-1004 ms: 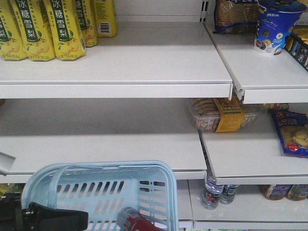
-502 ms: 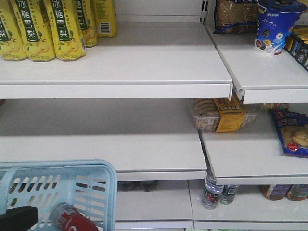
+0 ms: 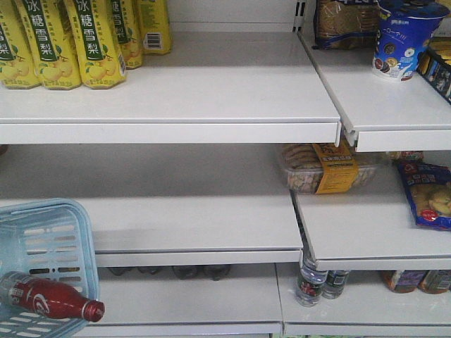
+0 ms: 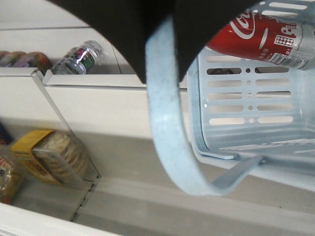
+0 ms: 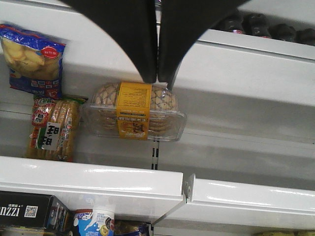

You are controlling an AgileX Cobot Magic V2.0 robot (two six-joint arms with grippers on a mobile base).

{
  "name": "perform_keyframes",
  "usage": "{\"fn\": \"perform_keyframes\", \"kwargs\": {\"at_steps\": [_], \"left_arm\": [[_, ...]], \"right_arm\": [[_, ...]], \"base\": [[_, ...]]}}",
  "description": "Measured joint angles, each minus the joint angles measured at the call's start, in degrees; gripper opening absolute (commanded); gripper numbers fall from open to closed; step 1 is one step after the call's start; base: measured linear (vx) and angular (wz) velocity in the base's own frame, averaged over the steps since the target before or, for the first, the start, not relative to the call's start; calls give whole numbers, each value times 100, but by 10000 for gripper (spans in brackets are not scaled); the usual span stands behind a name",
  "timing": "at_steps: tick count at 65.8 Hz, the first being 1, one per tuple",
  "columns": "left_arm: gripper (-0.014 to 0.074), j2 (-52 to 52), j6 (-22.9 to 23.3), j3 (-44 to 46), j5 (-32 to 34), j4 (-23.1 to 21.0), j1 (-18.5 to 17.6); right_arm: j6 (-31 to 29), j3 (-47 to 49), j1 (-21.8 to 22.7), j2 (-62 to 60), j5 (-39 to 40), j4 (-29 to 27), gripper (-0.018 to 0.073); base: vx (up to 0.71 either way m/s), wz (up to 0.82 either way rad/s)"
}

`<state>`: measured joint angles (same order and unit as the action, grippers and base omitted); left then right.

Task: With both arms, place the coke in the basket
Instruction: 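Swing the left gripper with the basket away from the shelf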

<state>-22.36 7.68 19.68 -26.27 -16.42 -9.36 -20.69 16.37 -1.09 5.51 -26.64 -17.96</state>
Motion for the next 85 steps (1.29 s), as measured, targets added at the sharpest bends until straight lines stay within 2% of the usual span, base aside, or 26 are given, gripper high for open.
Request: {"fn": "perform_keyframes", "kwargs": {"at_steps": [12, 19, 25, 34, 46, 53, 71, 77, 85], "left_arm": [[-6, 21, 53, -721, 1165, 41, 43], [-6, 227, 67, -1097, 1506, 70, 209], [-6, 473, 90, -1333, 1696, 289, 385], [-6, 794, 485, -1612, 1844, 1016, 614], [-6, 1009, 1461, -1955, 2317, 2399, 868], [-6, 1060, 1697, -2126, 2627, 2838, 1002], [-6, 1395, 1756, -2189, 2678, 2936, 1174], [-6, 1527, 1592, -2189, 2566, 2737, 1174], [-6, 1714, 1100, -2189, 2391, 2281, 1174]], "right_arm": [[0, 0, 0, 0, 0, 0, -10], [0, 0, 0, 0, 0, 0, -10], [0, 0, 0, 0, 0, 0, -10], [0, 0, 0, 0, 0, 0, -10], [0, 0, 0, 0, 0, 0, -10], [0, 0, 0, 0, 0, 0, -10], [0, 0, 0, 0, 0, 0, -10], [0, 0, 0, 0, 0, 0, -10], [0, 0, 0, 0, 0, 0, -10]], "base": [[0, 0], [0, 0], [0, 0], [0, 0], [0, 0], [0, 0], [0, 0], [0, 0], [0, 0]]}}
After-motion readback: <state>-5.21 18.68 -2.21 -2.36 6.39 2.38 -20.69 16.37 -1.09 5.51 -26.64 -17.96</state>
